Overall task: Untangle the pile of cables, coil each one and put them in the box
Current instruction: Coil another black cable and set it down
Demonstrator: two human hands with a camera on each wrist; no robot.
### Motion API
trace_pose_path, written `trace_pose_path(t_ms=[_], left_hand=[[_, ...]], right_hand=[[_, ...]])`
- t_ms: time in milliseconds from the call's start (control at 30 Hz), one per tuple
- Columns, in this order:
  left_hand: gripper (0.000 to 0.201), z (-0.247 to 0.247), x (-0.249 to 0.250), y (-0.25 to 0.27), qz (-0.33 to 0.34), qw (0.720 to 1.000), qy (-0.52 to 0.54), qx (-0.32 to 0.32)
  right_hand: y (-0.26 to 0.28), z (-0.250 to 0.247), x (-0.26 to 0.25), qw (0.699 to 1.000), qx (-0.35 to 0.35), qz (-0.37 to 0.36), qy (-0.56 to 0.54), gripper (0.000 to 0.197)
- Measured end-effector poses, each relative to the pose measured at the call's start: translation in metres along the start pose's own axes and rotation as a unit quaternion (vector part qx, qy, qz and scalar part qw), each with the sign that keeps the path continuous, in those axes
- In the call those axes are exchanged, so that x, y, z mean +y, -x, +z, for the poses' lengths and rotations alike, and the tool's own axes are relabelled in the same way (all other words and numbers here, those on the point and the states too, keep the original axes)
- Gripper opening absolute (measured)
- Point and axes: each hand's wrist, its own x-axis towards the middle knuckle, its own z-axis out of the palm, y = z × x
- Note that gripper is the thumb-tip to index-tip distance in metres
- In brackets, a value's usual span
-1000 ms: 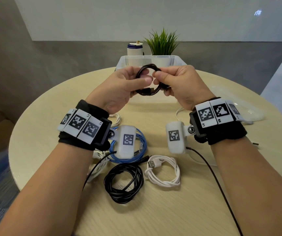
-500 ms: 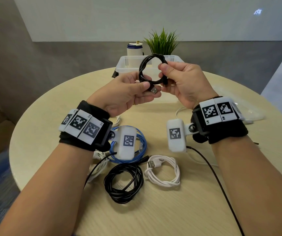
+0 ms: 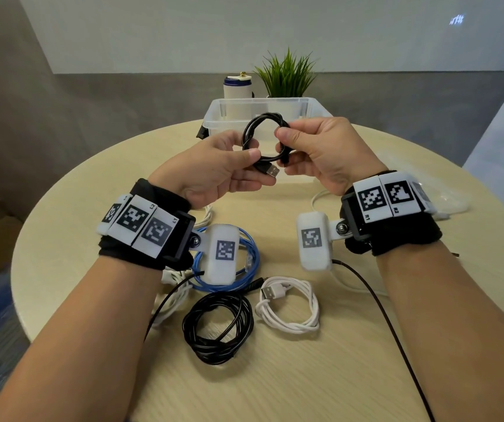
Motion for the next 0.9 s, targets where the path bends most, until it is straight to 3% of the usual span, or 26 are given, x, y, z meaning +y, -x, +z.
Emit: trace_pose_path(t_ms=[133, 233, 467, 700, 800, 900], left_hand=[[0.005, -0.0016, 0.0004, 0.0007, -0.011, 0.999, -0.037, -0.003], [0.015, -0.0041, 0.0002, -0.0021, 0.004, 0.996, -0.087, 0.032], [0.014, -0.0028, -0.0005, -0.0046, 0.063, 0.993, -0.057, 0.087], [0.006, -0.0046, 0.0036, -0.0041, 0.033, 0.986, -0.108, 0.127], [0.019, -0.0020, 0.0050, -0.0067, 0.021, 0.982, -0.130, 0.137], [0.025, 0.0010, 0.0021, -0.0065, -0.007, 0.977, -0.185, 0.106]], right_hand=[[0.0002, -0.0013, -0.0006, 1.000, -0.012, 0.003, 0.016, 0.007], [-0.0002, -0.0022, 0.0015, 0.998, -0.016, 0.000, 0.053, 0.007], [-0.0030, -0.0011, 0.0059, 0.988, -0.019, 0.001, 0.154, 0.014], [-0.0050, -0.0019, 0.0035, 0.985, -0.020, 0.007, 0.173, 0.009], [-0.0059, -0.0018, 0.0002, 0.980, -0.009, 0.009, 0.198, 0.012], [-0.0032, -0.0009, -0.0011, 0.970, -0.027, 0.026, 0.242, 0.015]])
